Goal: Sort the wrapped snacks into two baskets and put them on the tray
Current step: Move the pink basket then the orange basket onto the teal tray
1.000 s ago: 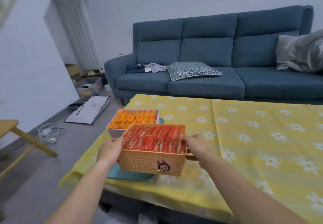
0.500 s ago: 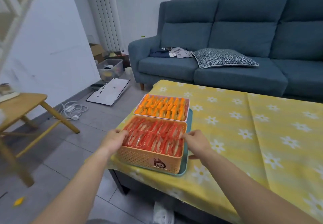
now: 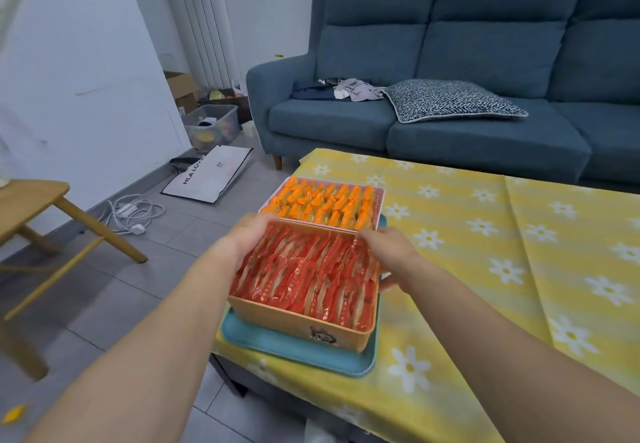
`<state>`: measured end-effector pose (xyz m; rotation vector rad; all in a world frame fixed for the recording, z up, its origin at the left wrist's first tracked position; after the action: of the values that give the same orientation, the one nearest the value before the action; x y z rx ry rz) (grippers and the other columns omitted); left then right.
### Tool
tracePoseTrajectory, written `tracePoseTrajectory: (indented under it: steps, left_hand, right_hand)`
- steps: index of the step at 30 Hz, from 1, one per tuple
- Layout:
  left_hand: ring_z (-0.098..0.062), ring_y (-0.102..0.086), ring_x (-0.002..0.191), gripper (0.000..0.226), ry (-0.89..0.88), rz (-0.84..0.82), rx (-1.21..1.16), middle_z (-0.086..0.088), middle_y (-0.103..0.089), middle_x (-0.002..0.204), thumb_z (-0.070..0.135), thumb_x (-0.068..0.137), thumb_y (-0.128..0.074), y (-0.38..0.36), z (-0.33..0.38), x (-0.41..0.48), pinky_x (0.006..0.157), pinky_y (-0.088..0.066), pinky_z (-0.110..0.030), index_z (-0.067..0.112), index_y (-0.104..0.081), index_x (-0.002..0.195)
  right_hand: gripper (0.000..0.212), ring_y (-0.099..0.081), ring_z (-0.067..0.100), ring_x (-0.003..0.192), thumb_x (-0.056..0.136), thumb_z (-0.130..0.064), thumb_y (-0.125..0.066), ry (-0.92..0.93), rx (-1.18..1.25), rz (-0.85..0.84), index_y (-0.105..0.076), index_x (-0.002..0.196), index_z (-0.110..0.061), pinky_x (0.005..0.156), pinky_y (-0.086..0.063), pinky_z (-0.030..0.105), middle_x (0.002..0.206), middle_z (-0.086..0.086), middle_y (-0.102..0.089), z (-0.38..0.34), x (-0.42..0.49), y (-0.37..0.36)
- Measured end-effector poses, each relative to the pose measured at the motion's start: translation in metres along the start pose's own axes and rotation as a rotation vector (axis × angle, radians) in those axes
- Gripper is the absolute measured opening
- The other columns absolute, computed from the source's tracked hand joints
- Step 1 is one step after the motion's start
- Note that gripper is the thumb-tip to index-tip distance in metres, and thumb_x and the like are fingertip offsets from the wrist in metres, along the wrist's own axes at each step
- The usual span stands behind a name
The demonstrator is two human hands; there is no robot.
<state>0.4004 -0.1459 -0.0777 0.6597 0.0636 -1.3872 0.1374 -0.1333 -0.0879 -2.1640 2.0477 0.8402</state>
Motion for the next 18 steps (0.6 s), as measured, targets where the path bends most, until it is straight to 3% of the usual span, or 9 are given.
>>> tracePoseTrajectory:
  steps: [2,4,5,6,8,10,15,18]
  left_hand:
    - [-0.035,-0.069,0.101,0.038,-0.033,0.060,0.013,-0.015,-0.074,0.110,0.048,0.090,-0.054,-0.002,0.001,0.008,0.101,-0.048,-0.047,0.017,-0.071,0.105]
    - [-0.035,-0.057,0.122,0.058,-0.028,0.110,0.007,-0.012,-0.056,0.140,0.047,0.093,-0.056,-0.001,0.000,0.014,0.104,-0.041,-0.042,0.017,-0.048,0.142]
    - [-0.034,-0.054,0.127,0.066,-0.020,0.099,0.010,-0.008,-0.052,0.144,0.047,0.093,-0.056,-0.001,-0.001,0.015,0.105,-0.040,-0.044,0.021,-0.036,0.150]
    - [-0.032,-0.059,0.122,0.059,-0.037,0.069,0.016,-0.004,-0.058,0.137,0.047,0.095,-0.055,-0.003,-0.002,0.016,0.105,-0.042,-0.045,0.024,-0.041,0.147]
    - [-0.025,-0.070,0.099,0.027,-0.070,0.015,0.051,-0.005,-0.074,0.113,0.041,0.096,-0.053,-0.003,-0.006,0.018,0.098,-0.050,-0.044,0.030,-0.065,0.117]
    - [-0.025,-0.068,0.100,0.018,-0.085,0.033,0.097,-0.007,-0.073,0.109,0.038,0.094,-0.056,0.001,-0.010,0.017,0.100,-0.048,-0.045,0.031,-0.065,0.108]
    - [-0.028,-0.064,0.108,0.041,-0.040,0.020,0.102,-0.007,-0.068,0.118,0.049,0.092,-0.057,-0.002,-0.010,0.014,0.104,-0.045,-0.047,0.028,-0.055,0.128]
    - [-0.030,-0.060,0.113,0.058,-0.054,0.158,0.176,-0.009,-0.063,0.128,0.055,0.092,-0.055,0.004,-0.008,0.005,0.093,-0.044,-0.038,0.021,-0.048,0.138]
  right_hand:
    - [0.028,-0.071,0.032,0.088,0.089,-0.037,-0.053,0.031,-0.018,0.021,-0.064,0.107,-0.019,0.054,-0.061,0.043,0.102,0.009,-0.072,0.004,0.005,0.002]
    - [0.018,-0.072,0.028,0.085,0.087,-0.032,-0.053,0.056,-0.044,0.016,-0.067,0.093,-0.022,0.064,-0.063,0.045,0.091,0.006,-0.073,0.011,0.008,0.000]
    - [0.017,-0.073,0.028,0.085,0.085,-0.031,-0.052,0.064,-0.050,0.007,-0.067,0.087,-0.022,0.070,-0.063,0.046,0.086,0.004,-0.074,0.014,0.008,-0.002]
    - [0.017,-0.074,0.028,0.086,0.084,-0.031,-0.052,0.068,-0.049,0.000,-0.066,0.084,-0.022,0.074,-0.063,0.047,0.083,0.004,-0.073,0.018,0.008,-0.004]
    - [0.017,-0.074,0.026,0.084,0.081,-0.033,-0.052,0.065,-0.028,-0.011,-0.066,0.088,-0.025,0.078,-0.062,0.048,0.085,0.003,-0.075,0.022,0.008,-0.008]
    - [0.016,-0.075,0.021,0.081,0.082,-0.035,-0.054,0.065,0.006,-0.018,-0.064,0.094,-0.030,0.076,-0.063,0.047,0.088,0.001,-0.076,0.024,0.009,-0.010]
    - [0.027,-0.072,0.024,0.088,0.088,-0.035,-0.057,0.052,0.005,0.029,-0.055,0.112,-0.023,0.065,-0.064,0.043,0.104,0.005,-0.071,0.021,0.010,-0.005]
    - [0.031,-0.069,0.022,0.090,0.089,-0.035,-0.057,0.006,0.003,0.013,-0.054,0.116,-0.020,0.069,-0.063,0.041,0.109,0.006,-0.068,0.025,0.008,0.001]
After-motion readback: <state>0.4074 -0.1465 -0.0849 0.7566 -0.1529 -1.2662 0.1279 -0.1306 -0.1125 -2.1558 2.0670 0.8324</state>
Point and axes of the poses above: each hand's wrist, its own x-axis towards the middle knuckle, its own y-axis out of the back of the hand, z = x × y, the point moved 6 cm from there along x, towards the middle knuckle
